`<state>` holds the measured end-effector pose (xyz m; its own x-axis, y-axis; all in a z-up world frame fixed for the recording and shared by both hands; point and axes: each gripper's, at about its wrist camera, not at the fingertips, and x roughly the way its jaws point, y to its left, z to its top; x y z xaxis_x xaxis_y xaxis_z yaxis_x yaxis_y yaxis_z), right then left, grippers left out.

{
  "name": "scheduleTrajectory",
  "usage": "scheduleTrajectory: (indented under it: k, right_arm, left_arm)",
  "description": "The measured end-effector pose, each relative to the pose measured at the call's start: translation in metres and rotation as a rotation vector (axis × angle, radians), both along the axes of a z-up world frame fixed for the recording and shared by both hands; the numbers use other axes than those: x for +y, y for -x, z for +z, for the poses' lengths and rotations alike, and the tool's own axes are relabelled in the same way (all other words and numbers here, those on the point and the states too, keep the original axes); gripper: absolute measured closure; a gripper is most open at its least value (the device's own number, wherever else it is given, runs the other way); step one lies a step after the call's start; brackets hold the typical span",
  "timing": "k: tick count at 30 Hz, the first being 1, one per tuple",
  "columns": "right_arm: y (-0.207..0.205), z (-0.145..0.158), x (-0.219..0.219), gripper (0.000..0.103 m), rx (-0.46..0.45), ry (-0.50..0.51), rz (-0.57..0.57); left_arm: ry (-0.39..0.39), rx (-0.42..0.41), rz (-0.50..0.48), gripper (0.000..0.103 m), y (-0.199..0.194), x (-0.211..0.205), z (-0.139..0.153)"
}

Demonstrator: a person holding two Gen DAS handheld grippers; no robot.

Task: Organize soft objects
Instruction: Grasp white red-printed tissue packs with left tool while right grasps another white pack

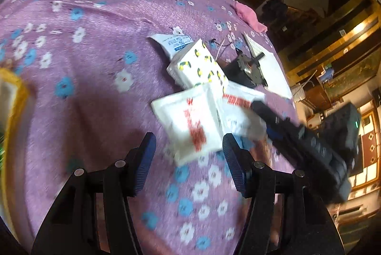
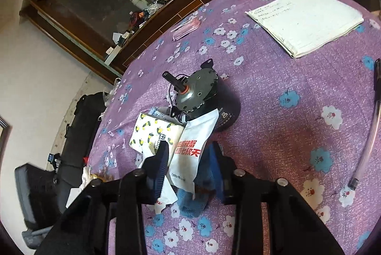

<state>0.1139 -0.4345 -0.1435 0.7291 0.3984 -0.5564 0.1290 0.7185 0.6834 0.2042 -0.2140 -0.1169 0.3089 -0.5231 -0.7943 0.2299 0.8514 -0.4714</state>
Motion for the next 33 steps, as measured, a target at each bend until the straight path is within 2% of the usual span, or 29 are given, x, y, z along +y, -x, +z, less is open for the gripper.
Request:
scheduleTrajectory:
  k: [1, 3, 6, 12, 13, 14, 15, 16, 20, 28, 33]
  right_arm:
    - [-0.001, -0.001, 0.0, 0.09, 0.007, 0.003, -0.001]
    - [-0.002, -0.003, 0.0, 0.092, 0.018, 0.004, 0.001]
    - [-0.002, -0.003, 0.004, 0.094, 0.034, 0.03, 0.012]
    - [-0.002, -0.002, 0.008, 0.096, 0.027, 0.026, 0.037]
    - [-0.003, -0.002, 0.007, 0.097, 0.025, 0.02, 0.04]
    - [-0.003, -0.002, 0.007, 0.097, 0.021, 0.01, 0.045]
    - [-0.003, -0.002, 0.007, 0.098, 0.013, -0.006, 0.055]
    - [-0.003, -0.001, 0.007, 0.099, 0.005, -0.013, 0.062]
    - [0.0, 0.002, 0.011, 0.099, -0.01, 0.018, 0.071]
    - [0.006, 0.005, 0.007, 0.099, -0.048, 0.003, 0.053]
    - [0.012, 0.016, 0.018, 0.099, -0.103, 0.08, 0.058]
  left_arm:
    - [0.003, 0.014, 0.013, 0.045, -0.006, -0.003, -0.003]
    - [0.009, 0.033, 0.014, 0.045, -0.014, -0.011, -0.009]
    - [0.03, 0.064, 0.009, 0.045, -0.017, -0.02, -0.015]
    - [0.025, 0.031, -0.004, 0.045, -0.011, -0.034, -0.02]
    - [0.023, 0.026, -0.004, 0.048, -0.01, -0.034, -0.02]
    - [0.025, 0.029, -0.006, 0.062, -0.009, -0.033, -0.02]
    - [0.022, 0.037, -0.014, 0.067, -0.008, -0.033, -0.022]
    - [0.013, 0.038, -0.011, 0.079, -0.006, -0.033, -0.023]
    - [0.012, 0.004, -0.017, 0.093, -0.001, -0.026, -0.014]
    - [0.074, -0.027, -0.037, 0.094, 0.021, 0.0, 0.009]
    - [0.123, -0.023, -0.004, 0.094, 0.041, 0.031, 0.015]
